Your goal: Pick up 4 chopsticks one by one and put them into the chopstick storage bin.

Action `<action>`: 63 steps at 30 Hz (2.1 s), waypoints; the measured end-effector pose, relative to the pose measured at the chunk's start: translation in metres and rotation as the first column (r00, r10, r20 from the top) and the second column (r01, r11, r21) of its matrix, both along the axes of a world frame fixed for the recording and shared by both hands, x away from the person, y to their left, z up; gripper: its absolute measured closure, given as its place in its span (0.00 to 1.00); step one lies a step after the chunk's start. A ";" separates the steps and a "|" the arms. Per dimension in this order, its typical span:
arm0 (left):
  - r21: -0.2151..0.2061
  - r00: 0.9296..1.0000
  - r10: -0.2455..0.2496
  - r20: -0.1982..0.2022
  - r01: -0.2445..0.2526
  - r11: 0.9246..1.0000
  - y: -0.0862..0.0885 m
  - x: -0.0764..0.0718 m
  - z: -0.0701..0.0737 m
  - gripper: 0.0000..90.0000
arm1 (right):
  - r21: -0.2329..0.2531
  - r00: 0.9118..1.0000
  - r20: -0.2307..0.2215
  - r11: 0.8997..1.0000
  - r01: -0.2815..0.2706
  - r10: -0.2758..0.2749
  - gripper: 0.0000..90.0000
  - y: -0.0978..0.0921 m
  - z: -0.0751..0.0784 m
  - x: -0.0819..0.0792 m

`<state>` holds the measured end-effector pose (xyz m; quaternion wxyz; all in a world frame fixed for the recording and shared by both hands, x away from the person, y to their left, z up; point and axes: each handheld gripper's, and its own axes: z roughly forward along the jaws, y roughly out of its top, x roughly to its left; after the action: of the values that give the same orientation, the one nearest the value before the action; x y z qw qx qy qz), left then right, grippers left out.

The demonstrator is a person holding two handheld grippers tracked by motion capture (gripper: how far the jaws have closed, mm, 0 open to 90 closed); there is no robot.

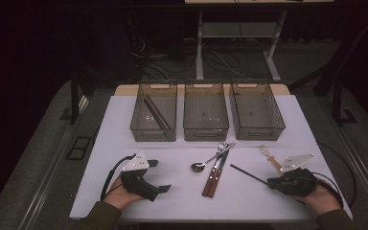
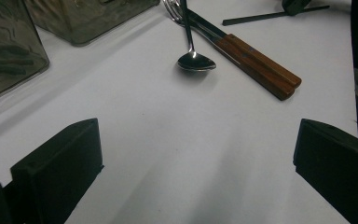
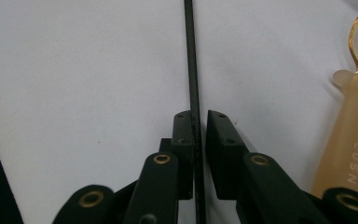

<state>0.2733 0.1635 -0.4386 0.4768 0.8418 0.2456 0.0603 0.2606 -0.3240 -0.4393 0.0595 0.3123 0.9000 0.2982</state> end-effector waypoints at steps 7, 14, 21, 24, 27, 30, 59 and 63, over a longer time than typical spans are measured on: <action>0.002 1.000 -0.002 -0.002 0.002 1.000 0.000 0.000 0.000 0.00 | 0.009 1.000 0.019 1.000 -0.018 0.017 0.94 -0.001 -0.002 -0.001; 0.000 1.000 -0.004 -0.003 0.004 1.000 -0.001 0.000 0.000 0.00 | 0.021 0.999 0.019 0.999 -0.032 0.031 0.95 -0.003 -0.003 0.000; 0.000 1.000 -0.005 -0.003 0.005 1.000 -0.001 0.000 0.000 0.00 | 0.021 1.000 0.008 0.999 -0.026 0.026 0.95 -0.003 -0.002 0.002; -0.003 1.000 -0.004 -0.002 0.004 1.000 -0.001 0.000 -0.001 0.00 | 0.023 1.000 0.011 0.999 -0.023 0.023 0.95 -0.002 -0.001 0.002; -0.003 1.000 -0.004 -0.002 0.004 1.000 -0.001 0.000 -0.001 0.00 | 0.032 1.000 0.009 0.999 -0.020 0.020 0.95 -0.002 0.000 0.003; -0.003 1.000 -0.004 -0.002 0.004 1.000 -0.001 0.000 -0.001 0.00 | 0.044 1.000 0.021 0.999 -0.020 0.019 0.95 -0.002 0.003 0.002; -0.001 1.000 -0.006 -0.001 0.006 1.000 -0.001 0.000 0.000 0.00 | 0.184 0.997 0.078 0.982 -0.033 0.019 0.95 0.000 0.028 0.001; -0.001 1.000 -0.006 -0.001 0.006 1.000 -0.001 0.000 0.000 0.00 | 0.203 0.997 0.081 0.979 -0.035 0.019 0.95 0.003 0.030 0.003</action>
<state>0.2732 0.1621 -0.4391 0.4774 0.8422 0.2435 0.0583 0.2638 -0.3213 -0.4088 0.0586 0.2925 0.8658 0.4017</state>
